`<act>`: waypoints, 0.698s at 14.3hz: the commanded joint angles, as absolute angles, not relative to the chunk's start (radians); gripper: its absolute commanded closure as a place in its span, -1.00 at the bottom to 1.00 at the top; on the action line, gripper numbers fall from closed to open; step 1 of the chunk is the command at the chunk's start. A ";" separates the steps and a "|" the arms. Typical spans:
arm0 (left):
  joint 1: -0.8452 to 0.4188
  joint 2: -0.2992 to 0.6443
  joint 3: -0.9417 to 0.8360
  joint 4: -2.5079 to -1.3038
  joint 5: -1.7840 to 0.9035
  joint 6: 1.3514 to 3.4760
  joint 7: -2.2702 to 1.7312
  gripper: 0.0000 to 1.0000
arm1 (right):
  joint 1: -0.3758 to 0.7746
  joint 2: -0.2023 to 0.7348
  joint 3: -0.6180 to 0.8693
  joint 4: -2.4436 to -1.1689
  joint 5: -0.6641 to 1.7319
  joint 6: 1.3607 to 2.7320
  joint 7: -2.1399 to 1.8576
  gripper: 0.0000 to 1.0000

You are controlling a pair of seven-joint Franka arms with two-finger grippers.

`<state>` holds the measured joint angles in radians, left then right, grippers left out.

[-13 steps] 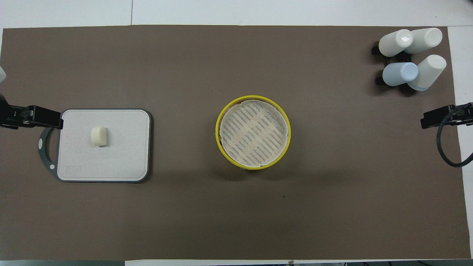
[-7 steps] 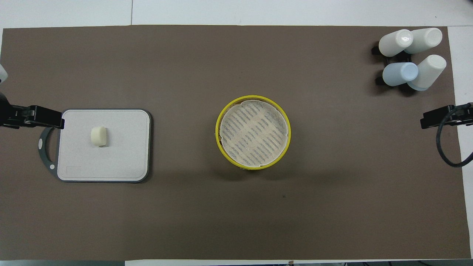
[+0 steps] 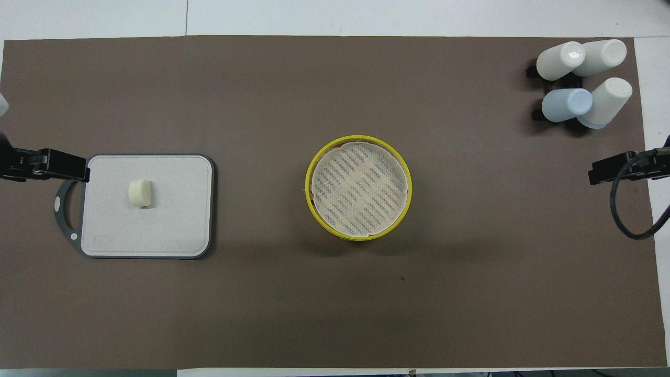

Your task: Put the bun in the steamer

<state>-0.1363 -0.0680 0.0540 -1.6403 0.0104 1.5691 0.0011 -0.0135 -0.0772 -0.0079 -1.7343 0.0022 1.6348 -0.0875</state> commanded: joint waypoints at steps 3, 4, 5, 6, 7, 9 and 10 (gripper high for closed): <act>-0.112 -0.143 0.061 -1.851 0.031 1.739 0.012 -1.00 | 0.124 -0.052 0.002 -1.793 0.021 1.787 0.048 -1.00; -0.107 -0.141 0.061 -1.879 0.031 1.767 0.026 -1.00 | 0.182 0.001 0.002 -1.752 0.021 1.796 0.117 -1.00; -0.097 -0.143 0.061 -1.920 0.031 1.808 0.044 -1.00 | 0.224 0.055 0.002 -1.703 0.020 1.793 0.182 -1.00; -0.088 -0.143 0.060 -1.951 0.031 1.840 0.051 -1.00 | 0.282 0.121 0.002 -1.643 0.014 1.792 0.263 -1.00; -0.083 -0.141 0.060 -1.986 0.031 1.874 0.058 -1.00 | 0.351 0.186 0.002 -1.579 0.009 1.787 0.341 -1.00; -0.069 -0.126 0.061 -2.057 0.031 1.958 0.060 -1.00 | 0.455 0.305 0.002 -1.467 0.014 1.798 0.477 -1.00; -0.064 -0.112 0.061 -2.095 0.031 2.007 0.063 -1.00 | 0.503 0.345 0.002 -1.439 0.017 1.813 0.521 -1.00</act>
